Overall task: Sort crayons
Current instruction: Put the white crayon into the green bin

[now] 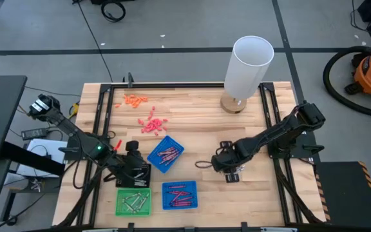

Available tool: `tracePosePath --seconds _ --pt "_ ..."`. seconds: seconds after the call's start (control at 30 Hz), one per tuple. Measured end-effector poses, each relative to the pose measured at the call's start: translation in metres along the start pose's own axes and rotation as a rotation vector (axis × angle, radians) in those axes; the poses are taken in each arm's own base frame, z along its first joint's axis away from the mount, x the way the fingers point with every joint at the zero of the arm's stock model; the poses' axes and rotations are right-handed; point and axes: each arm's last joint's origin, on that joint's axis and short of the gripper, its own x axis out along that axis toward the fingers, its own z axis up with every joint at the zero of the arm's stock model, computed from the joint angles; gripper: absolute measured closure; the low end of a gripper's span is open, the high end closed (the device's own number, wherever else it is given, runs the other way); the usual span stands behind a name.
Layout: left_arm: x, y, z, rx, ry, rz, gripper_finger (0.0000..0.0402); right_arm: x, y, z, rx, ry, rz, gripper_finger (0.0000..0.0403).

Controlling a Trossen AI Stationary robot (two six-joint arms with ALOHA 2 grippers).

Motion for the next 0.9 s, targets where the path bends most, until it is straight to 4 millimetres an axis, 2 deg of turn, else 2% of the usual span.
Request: tracePosePath --seconds 0.37,0.63,0.9 --pt "0.006 0.014 0.007 0.041 -0.011 0.063 0.0228 -0.003 0.054 -0.023 -0.127 -0.003 0.005 0.0276" --pt "0.007 0.017 0.009 0.050 -0.017 0.070 0.0228 0.013 0.053 -0.041 -0.058 0.036 -0.014 0.0277" --pt "0.007 0.017 0.009 0.049 -0.016 0.069 0.0228 0.024 0.049 -0.050 -0.052 0.053 0.004 0.0277"
